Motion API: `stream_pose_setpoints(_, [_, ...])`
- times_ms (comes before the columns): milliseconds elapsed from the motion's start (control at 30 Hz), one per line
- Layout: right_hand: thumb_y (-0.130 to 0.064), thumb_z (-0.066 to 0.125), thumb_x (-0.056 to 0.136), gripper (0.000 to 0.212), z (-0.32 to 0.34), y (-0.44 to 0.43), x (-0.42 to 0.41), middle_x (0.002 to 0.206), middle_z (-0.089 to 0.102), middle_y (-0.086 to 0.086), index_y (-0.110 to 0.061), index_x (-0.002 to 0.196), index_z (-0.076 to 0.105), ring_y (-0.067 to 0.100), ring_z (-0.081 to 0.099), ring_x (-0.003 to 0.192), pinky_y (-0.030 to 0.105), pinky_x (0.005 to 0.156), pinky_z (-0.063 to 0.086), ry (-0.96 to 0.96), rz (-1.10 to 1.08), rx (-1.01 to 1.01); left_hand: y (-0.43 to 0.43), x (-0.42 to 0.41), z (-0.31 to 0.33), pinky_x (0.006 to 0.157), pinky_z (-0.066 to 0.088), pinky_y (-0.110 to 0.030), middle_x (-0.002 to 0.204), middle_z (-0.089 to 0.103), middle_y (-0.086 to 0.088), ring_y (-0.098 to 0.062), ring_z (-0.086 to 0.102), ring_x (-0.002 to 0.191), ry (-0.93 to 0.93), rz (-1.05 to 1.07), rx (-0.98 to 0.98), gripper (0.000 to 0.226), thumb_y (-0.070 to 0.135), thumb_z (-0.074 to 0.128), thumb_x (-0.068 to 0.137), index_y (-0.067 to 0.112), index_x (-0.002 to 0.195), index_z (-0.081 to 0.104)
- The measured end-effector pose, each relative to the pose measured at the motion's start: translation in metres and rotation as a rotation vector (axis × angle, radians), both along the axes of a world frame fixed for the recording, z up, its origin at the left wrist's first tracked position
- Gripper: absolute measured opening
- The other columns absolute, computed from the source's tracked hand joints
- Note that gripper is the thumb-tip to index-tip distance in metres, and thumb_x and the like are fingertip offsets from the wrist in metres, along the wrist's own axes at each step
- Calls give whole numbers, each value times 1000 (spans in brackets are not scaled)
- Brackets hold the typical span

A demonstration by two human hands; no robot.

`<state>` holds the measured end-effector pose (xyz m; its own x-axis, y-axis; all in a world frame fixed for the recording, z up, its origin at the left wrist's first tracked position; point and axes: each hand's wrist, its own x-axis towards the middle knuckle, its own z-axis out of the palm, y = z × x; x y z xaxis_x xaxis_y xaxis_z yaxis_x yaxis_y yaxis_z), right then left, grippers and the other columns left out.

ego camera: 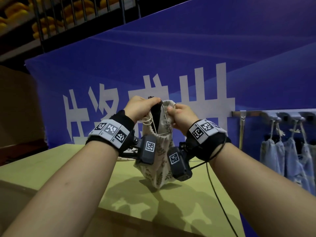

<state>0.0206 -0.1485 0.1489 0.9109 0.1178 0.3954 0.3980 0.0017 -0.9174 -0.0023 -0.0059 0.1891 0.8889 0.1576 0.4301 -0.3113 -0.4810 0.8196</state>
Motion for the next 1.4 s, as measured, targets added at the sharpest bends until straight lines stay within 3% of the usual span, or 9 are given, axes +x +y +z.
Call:
stream_pose_setpoints(133, [-23, 56, 89, 25, -12, -11, 14, 78, 59, 14, -15, 66, 54, 40, 63, 87, 55, 87, 51, -15, -195, -194, 8, 6, -8, 37, 34, -14, 53, 48, 2, -5, 45, 34, 55, 35, -64, 33, 37, 68, 87, 12, 70, 56])
stream_pose_setpoints(267, [-25, 53, 93, 28, -21, -25, 9, 79, 59, 10, -14, 68, 53, 27, 59, 80, 43, 80, 52, 3, -243, -193, 12, 15, -16, 58, 44, -26, 74, 56, -6, -16, 54, 61, 106, 26, -172, 37, 42, 67, 85, 6, 96, 61])
stream_pose_setpoints(400, [-24, 56, 92, 26, -16, -28, 12, 81, 61, 11, -14, 69, 53, 27, 61, 81, 43, 81, 53, -27, -249, -141, 3, 16, -17, 68, 42, -33, 80, 57, -7, -21, 54, 75, 123, 15, -165, 37, 46, 65, 84, 10, 92, 61])
stream_pose_setpoints(700, [-25, 61, 89, 29, -15, -36, 12, 61, 54, 0, -16, 63, 54, 14, 51, 57, 24, 56, 42, -103, -341, -225, -13, 13, -12, 43, 47, -21, 68, 58, -2, -11, 58, 43, 282, -218, -313, 19, 32, 62, 90, 14, 93, 58])
stream_pose_setpoints(833, [-21, 67, 86, 27, -7, -45, 5, 61, 57, 2, -14, 63, 59, 15, 54, 58, 27, 58, 49, -90, -316, -227, -10, 12, -7, 45, 47, -22, 57, 53, 0, -9, 53, 39, 344, -301, -361, 23, 29, 61, 88, 10, 101, 55])
stream_pose_setpoints(967, [-19, 68, 86, 24, -6, -52, 6, 67, 64, 6, -13, 64, 62, 20, 60, 66, 37, 74, 55, -75, -321, -227, -14, 13, -6, 43, 47, -20, 62, 55, -1, -9, 53, 41, 355, -250, -282, 27, 34, 60, 91, 11, 106, 57])
stream_pose_setpoints(1133, [-25, 65, 88, 17, -12, -65, 6, 75, 70, 5, -14, 77, 71, 19, 66, 67, 27, 57, 52, -89, -488, -338, -21, 20, -7, 38, 24, -16, 67, 49, 3, -5, 34, 40, 291, -116, -39, 47, 63, 61, 84, 20, 105, 62])
stream_pose_setpoints(1300, [-12, 64, 88, 9, -8, -75, 1, 71, 64, -1, -12, 80, 69, 7, 56, 62, 17, 54, 41, -130, -414, -160, -32, 18, -4, 43, 26, -19, 61, 46, 1, -12, 39, 45, 246, -38, 148, 59, 73, 57, 80, 18, 99, 61])
stream_pose_setpoints(1400, [-5, 60, 87, 13, -1, -81, -2, 73, 65, 1, -10, 96, 67, 8, 58, 62, 18, 58, 45, -162, -374, -38, -41, 15, -4, 44, 30, -21, 82, 63, -1, -12, 44, 52, 205, -15, 178, 61, 71, 55, 83, 18, 112, 64])
